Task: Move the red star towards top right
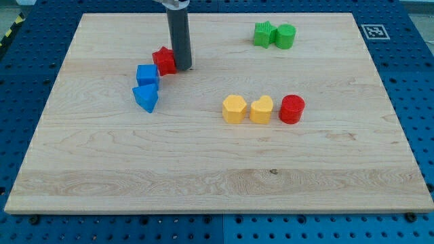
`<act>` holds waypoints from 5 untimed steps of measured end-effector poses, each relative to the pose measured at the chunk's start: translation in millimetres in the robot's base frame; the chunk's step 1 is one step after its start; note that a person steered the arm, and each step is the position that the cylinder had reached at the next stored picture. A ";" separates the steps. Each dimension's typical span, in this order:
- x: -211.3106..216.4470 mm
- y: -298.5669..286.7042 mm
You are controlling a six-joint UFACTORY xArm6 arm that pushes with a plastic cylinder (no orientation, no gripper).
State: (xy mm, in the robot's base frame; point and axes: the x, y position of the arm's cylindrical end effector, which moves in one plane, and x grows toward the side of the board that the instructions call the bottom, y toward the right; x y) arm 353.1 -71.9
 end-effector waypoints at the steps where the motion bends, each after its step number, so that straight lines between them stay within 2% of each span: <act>1: 0.7 -0.3; 5: -7.7 -31.0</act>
